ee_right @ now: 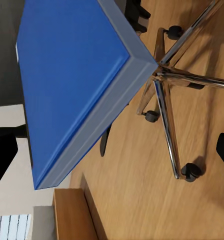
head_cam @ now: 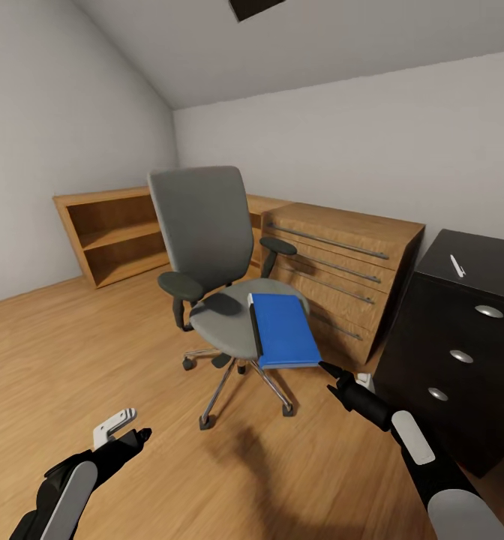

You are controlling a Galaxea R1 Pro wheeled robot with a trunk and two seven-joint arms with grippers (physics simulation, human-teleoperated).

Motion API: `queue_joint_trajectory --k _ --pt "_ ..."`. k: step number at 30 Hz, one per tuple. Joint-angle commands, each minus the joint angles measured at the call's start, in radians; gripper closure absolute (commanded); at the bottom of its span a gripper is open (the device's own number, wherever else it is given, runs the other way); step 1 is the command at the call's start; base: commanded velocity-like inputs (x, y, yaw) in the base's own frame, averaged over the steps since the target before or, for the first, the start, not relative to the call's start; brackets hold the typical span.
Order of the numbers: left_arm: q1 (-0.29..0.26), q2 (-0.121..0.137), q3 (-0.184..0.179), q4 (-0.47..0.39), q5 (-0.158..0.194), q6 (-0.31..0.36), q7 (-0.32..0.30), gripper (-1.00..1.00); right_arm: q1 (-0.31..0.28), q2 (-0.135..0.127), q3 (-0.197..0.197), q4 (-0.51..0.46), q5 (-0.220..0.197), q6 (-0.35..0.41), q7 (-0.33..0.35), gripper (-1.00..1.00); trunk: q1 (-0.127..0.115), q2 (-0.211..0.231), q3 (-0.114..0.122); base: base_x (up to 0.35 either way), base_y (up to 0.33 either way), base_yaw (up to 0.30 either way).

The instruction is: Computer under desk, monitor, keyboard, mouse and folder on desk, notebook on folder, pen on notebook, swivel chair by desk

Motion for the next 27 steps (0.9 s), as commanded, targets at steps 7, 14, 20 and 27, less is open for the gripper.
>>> queue_joint_trajectory --k 7,14,20,27 --pt "-0.001 0.000 0.000 0.003 0.011 0.002 0.008 -1.00 -0.001 0.000 -0.003 0.000 -0.003 0.006 0.001 -1.00 0.000 0.000 -0.001 0.001 0.000 0.000" --pt "-0.001 -0.001 -0.001 0.005 0.010 0.001 0.006 -1.00 -0.001 0.000 -0.003 0.000 -0.003 0.006 0.001 -1.00 0.000 0.000 -0.001 0.149 0.000 0.000" --pt "-0.001 -0.001 -0.002 0.005 0.011 0.002 0.006 -1.00 -0.001 0.000 -0.003 0.000 -0.003 0.006 0.001 -1.00 0.000 0.000 -0.001 0.019 0.000 0.000" --pt "-0.001 -0.001 -0.002 0.005 0.010 0.000 0.006 -1.00 -0.001 0.000 -0.003 0.000 -0.003 0.006 0.001 -1.00 0.000 0.000 -0.001 0.038 0.004 0.000"
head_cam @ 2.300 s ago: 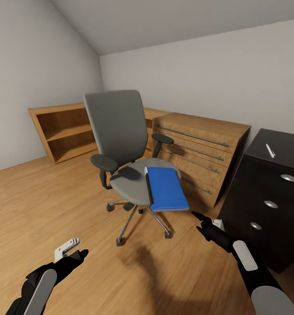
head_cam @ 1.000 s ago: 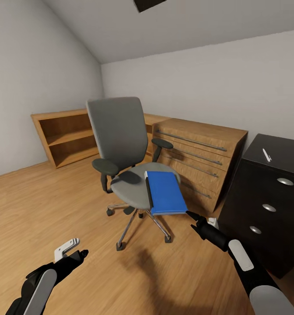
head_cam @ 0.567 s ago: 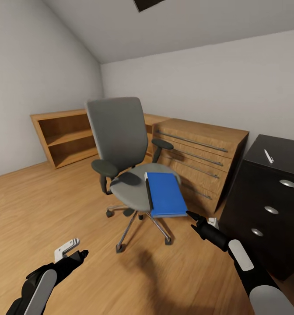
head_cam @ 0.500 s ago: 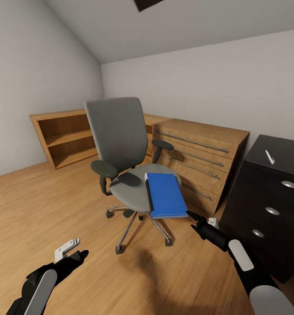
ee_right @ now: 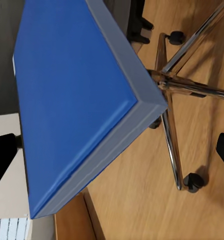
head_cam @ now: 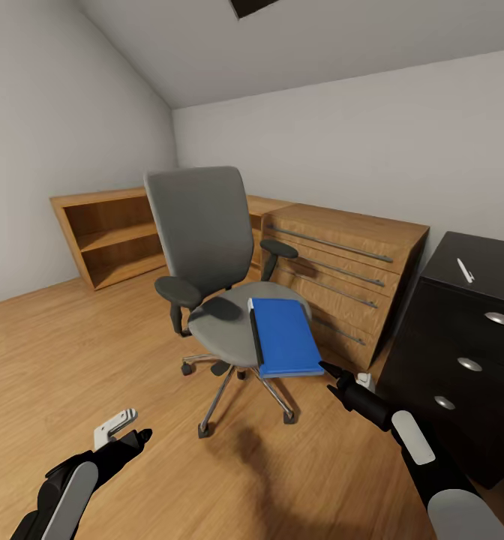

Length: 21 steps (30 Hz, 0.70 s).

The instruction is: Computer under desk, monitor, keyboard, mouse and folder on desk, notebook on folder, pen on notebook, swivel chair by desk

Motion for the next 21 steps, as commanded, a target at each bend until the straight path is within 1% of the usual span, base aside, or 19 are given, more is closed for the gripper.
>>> queue_joint_trajectory --k 1,6,17,21 --pt "-0.001 0.000 0.000 -0.001 0.010 0.002 0.009 -1.00 -0.001 0.000 -0.003 0.000 -0.003 0.008 0.001 -1.00 0.000 0.000 -0.001 0.182 0.030 0.000" --pt "-0.001 0.000 0.000 0.000 0.011 0.003 0.009 -1.00 -0.001 0.000 -0.003 0.000 -0.003 0.008 0.001 -1.00 0.000 0.000 -0.001 0.141 0.018 0.000" --pt "-0.001 0.000 0.000 0.006 0.011 0.004 0.009 -1.00 -0.001 0.000 -0.003 0.000 -0.003 0.008 0.001 -1.00 0.000 0.000 -0.001 0.029 0.003 0.000" --pt "-0.001 0.000 -0.001 0.007 0.011 0.002 0.008 -1.00 -0.001 0.000 -0.003 0.000 -0.003 0.008 0.001 -1.00 0.000 0.000 -0.001 0.144 0.043 0.000"
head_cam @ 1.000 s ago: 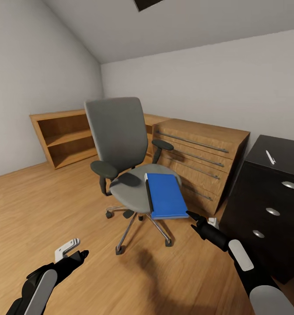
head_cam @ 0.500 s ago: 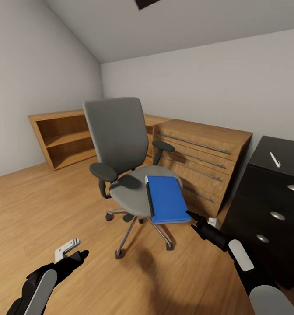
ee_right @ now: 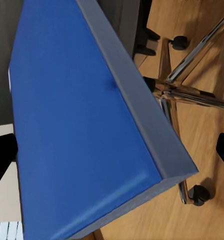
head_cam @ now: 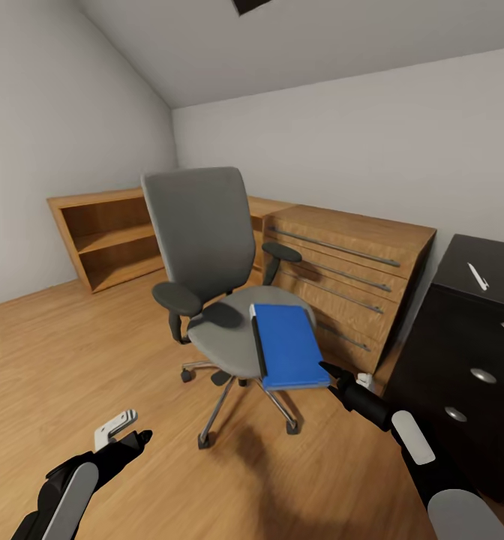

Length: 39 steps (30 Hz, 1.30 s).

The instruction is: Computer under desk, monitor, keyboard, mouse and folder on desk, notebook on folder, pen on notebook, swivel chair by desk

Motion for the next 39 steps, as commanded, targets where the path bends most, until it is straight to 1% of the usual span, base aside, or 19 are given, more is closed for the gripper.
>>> queue_joint_trajectory --k 1,39 --pt "-0.001 0.000 0.000 -0.001 0.011 0.003 0.009 -1.00 -0.001 0.000 -0.003 0.000 -0.003 0.008 0.001 -1.00 0.000 0.000 -0.001 0.104 0.032 0.000" --pt "-0.001 0.000 -0.001 -0.001 0.011 0.005 0.008 -1.00 -0.001 0.002 -0.003 0.003 -0.002 0.006 0.001 -1.00 0.000 0.000 -0.001 0.008 0.002 0.000"
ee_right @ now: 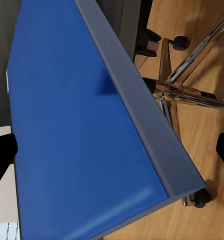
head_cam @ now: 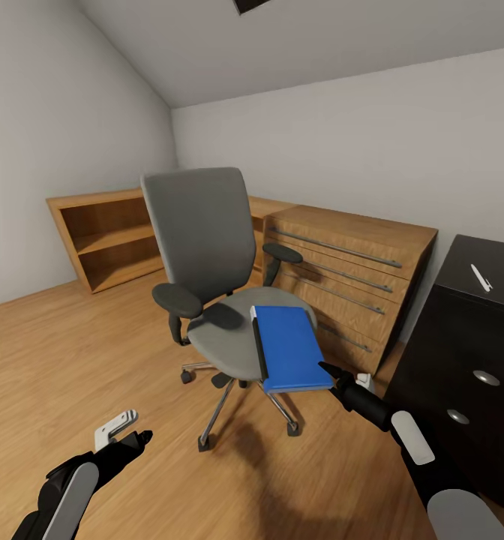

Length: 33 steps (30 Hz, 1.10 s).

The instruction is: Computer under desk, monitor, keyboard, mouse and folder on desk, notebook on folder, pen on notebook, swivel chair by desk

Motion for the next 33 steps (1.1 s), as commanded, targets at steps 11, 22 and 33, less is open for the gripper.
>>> queue_joint_trajectory --k 11,22,33 --pt "0.000 0.000 0.000 -0.001 0.011 0.003 0.009 -1.00 -0.001 0.000 0.001 0.000 -0.004 0.007 0.001 -1.00 0.000 0.000 -0.001 0.000 0.000 0.000" --pt "0.000 0.000 0.000 -0.001 0.011 0.003 0.009 -1.00 -0.001 0.000 0.030 0.001 -0.003 0.007 0.001 -1.00 0.000 0.000 -0.001 0.000 0.000 0.000" --pt "0.000 0.000 0.000 -0.001 0.011 0.003 0.009 -1.00 -0.001 0.000 0.032 0.001 -0.004 0.007 0.001 -1.00 0.000 0.000 -0.001 0.000 0.000 0.000"
